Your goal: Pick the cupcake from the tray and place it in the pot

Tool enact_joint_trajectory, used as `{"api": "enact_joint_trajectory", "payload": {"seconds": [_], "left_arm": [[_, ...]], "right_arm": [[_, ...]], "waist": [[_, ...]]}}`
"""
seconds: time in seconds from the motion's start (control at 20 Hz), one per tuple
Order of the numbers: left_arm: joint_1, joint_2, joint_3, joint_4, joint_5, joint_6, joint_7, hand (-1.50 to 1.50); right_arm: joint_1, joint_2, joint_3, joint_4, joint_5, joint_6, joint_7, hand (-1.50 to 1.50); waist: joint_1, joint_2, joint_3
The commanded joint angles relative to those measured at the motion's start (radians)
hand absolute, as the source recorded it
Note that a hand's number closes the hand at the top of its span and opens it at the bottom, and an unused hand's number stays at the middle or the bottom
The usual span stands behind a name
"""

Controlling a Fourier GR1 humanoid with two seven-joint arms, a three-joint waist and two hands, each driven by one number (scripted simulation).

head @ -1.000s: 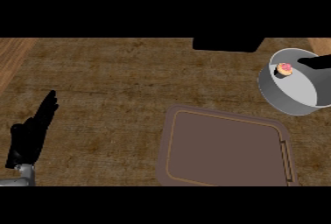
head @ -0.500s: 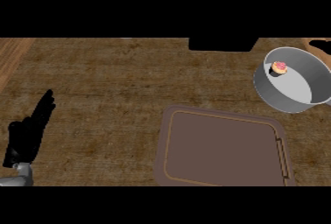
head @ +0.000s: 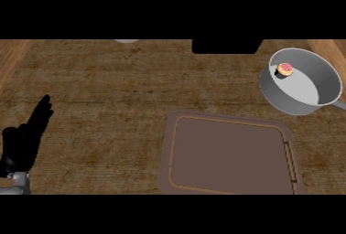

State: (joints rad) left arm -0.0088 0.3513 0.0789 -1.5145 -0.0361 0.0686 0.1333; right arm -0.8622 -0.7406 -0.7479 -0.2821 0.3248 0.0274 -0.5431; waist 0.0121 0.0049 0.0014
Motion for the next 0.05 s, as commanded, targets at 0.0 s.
{"api": "enact_joint_trajectory", "payload": {"seconds": [0.0], "left_arm": [[0.022,-0.037,-0.025,-0.008,-0.037,0.017,-0.019,0.00]], "right_arm": [[0.084,-0.024,-0.026,-0.014,-0.064,0.062,-0.034,-1.50]], "waist": [[-0.003,-0.002,0.000]]}}
